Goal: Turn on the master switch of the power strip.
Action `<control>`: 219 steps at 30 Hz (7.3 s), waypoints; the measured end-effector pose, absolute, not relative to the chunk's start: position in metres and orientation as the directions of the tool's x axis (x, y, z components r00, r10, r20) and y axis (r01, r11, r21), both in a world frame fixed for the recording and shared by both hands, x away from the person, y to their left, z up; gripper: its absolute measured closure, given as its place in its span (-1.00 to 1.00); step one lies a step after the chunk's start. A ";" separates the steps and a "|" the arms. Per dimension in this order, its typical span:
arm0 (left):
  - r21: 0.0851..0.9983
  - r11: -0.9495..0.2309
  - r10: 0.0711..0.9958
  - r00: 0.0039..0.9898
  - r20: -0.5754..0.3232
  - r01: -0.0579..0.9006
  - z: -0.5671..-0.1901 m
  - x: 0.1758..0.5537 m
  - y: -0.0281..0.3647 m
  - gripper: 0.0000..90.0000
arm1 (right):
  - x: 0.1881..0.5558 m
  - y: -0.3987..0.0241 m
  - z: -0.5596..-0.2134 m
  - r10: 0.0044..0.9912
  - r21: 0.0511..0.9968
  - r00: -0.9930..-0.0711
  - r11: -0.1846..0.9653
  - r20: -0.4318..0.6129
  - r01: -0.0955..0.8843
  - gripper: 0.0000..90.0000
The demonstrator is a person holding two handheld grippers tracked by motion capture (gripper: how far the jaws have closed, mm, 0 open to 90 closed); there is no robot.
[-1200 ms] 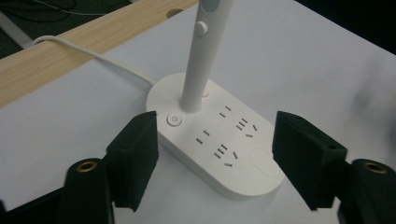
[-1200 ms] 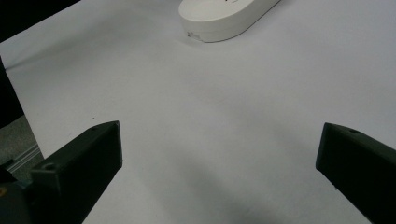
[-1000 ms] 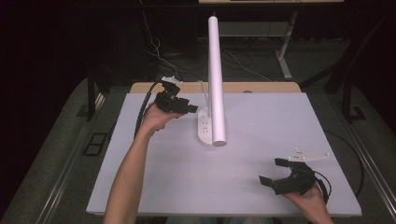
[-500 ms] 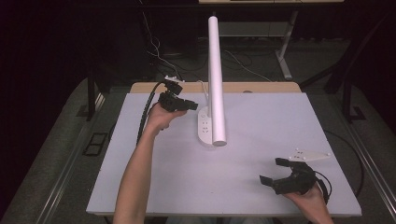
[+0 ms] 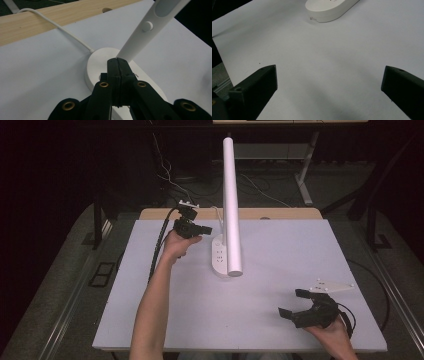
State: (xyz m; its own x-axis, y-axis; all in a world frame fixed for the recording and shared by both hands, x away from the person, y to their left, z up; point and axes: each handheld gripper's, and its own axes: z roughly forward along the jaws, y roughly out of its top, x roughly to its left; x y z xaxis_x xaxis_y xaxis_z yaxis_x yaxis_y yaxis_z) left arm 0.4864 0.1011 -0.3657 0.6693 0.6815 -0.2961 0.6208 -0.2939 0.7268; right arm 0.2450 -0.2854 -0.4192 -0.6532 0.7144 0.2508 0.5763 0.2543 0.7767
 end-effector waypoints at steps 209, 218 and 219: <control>0.846 -0.202 0.661 0.706 -0.254 0.493 -0.406 0.279 0.165 -1.00 | 0.243 -0.282 -0.422 0.714 0.763 -0.660 0.287 0.232 0.579 -1.00; 0.827 -0.238 0.651 0.715 -0.253 0.509 -0.421 0.271 0.166 -1.00 | 0.243 -0.283 -0.422 0.713 0.767 -0.660 0.279 0.238 0.578 -1.00; 0.826 -0.242 0.652 0.716 -0.250 0.509 -0.422 0.271 0.165 -1.00 | 0.243 -0.283 -0.422 0.712 0.766 -0.660 0.279 0.239 0.579 -1.00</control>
